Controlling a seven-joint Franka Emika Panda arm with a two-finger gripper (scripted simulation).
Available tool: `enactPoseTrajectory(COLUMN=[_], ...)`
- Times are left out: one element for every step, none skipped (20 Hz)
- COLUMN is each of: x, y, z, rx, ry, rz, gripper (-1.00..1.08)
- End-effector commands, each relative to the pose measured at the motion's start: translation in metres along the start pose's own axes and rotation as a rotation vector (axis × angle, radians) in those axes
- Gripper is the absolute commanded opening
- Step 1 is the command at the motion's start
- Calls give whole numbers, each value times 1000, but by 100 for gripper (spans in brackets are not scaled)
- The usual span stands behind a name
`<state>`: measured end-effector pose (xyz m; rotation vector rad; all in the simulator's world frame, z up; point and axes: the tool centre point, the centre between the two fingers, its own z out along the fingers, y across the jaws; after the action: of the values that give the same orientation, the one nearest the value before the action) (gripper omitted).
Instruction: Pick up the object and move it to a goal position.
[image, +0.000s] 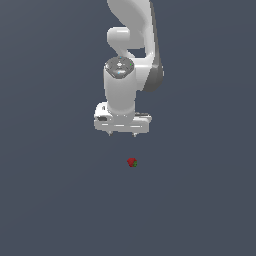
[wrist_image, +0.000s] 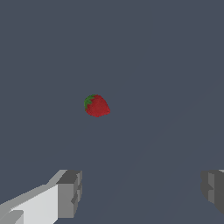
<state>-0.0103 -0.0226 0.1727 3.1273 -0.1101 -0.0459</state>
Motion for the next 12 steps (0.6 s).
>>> enactPoseTrajectory(x=[-1,-1,-1,-1,-1,-1,-1,0,1,2,3,5], y=[3,3,2,2,2,3,2,2,1,1,0,-1], z=[0,0,0,0,0,0,0,1,2,3,5,7], rx=[-6,-6,-5,-5,-4,-4,-5,-5,-5,-6,-6,-6], ry=[-5,-5,-4,-4,-4,-4,-4,-4,-4,-3,-2,-2], rz=[2,2,1,3,4,4,2,-2,-8,-15,-24,-35], gripper=[100,100,100,100,100,100,100,100,100,100,100,100])
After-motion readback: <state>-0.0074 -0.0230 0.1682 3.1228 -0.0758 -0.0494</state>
